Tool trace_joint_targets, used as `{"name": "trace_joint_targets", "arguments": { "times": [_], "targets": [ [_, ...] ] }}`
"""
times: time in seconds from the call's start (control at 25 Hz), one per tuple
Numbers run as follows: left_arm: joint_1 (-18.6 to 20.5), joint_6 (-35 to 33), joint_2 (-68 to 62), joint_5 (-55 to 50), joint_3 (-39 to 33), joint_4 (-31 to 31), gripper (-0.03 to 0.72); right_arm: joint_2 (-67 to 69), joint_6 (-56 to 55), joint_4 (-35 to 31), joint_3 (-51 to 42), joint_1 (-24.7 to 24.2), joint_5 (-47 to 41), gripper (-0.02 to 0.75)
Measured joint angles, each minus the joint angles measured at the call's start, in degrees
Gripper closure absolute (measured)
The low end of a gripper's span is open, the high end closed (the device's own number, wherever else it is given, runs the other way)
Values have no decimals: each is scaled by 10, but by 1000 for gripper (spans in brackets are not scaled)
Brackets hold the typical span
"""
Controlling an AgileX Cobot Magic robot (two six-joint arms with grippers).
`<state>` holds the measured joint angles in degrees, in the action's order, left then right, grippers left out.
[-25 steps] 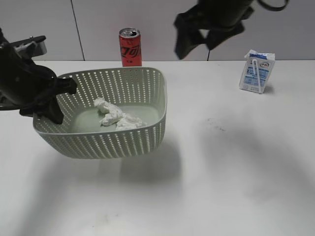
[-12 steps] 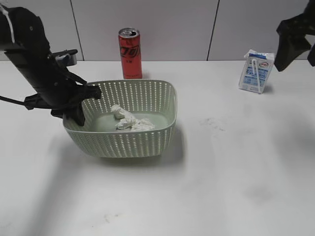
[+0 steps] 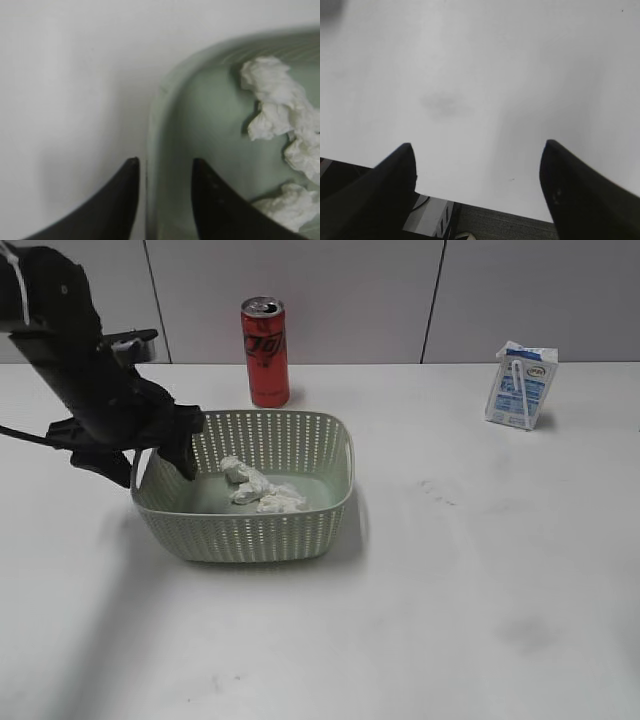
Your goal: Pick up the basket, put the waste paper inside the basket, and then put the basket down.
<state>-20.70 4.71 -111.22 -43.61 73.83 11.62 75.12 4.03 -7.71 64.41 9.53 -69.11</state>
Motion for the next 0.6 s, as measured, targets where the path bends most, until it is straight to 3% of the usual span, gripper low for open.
{"name": "trace_joint_targets", "arguments": {
  "times": [0.12,0.32,0.6],
  "targets": [
    [4,0,7,-51,26,-7,33,-74,4,3,-62,0,15,159],
    [35,-17,47,-138,89,-38,23,-204,7,7,-187,0,68,160],
    [135,-53,114,-245,125,-68,50,-408,7,7,-345,0,79,161]
  ]
}}
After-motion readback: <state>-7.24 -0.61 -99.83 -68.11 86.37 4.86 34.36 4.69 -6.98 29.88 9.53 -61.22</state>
